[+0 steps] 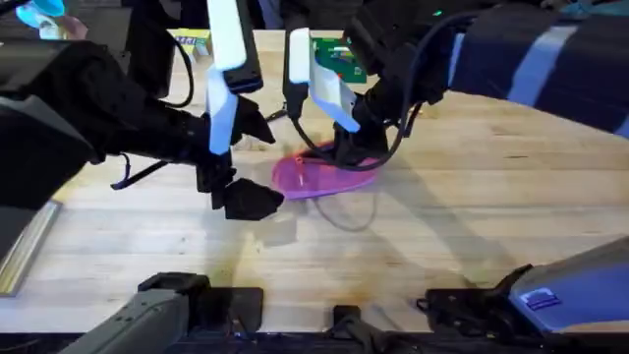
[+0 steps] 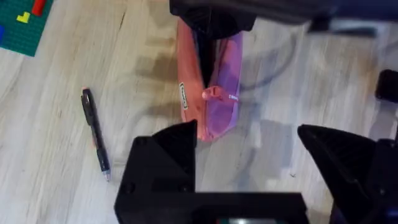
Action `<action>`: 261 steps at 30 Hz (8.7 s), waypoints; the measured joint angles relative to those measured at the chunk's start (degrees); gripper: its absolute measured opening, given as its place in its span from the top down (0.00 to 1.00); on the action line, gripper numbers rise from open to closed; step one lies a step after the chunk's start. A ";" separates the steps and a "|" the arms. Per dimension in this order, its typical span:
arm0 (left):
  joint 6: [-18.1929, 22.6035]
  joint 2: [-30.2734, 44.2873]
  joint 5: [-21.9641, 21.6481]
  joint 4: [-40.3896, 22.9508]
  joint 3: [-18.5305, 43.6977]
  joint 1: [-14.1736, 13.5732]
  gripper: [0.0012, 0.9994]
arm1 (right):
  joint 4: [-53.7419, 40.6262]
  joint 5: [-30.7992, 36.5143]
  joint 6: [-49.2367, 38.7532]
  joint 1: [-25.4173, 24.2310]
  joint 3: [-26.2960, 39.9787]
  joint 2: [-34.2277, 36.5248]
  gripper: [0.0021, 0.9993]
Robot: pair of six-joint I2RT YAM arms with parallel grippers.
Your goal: Unzip the bag, pick up the pens from the table one at a time and place them inside, then zip the bag closed.
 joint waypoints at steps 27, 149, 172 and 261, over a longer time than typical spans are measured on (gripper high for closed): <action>0.00 0.00 -0.01 0.00 0.00 0.00 0.01 | -0.14 0.01 -0.02 0.06 0.24 0.67 0.00; -0.01 0.00 -0.02 0.04 0.00 0.00 0.01 | 17.48 10.80 23.88 -26.63 2.45 13.83 0.98; 0.00 0.00 -0.02 0.04 0.00 0.00 0.01 | -14.61 1.27 -27.32 -23.26 1.33 -21.71 0.97; -11.71 0.00 -10.28 16.77 0.00 0.00 0.01 | -7.75 -0.87 10.79 1.19 1.33 -17.85 0.00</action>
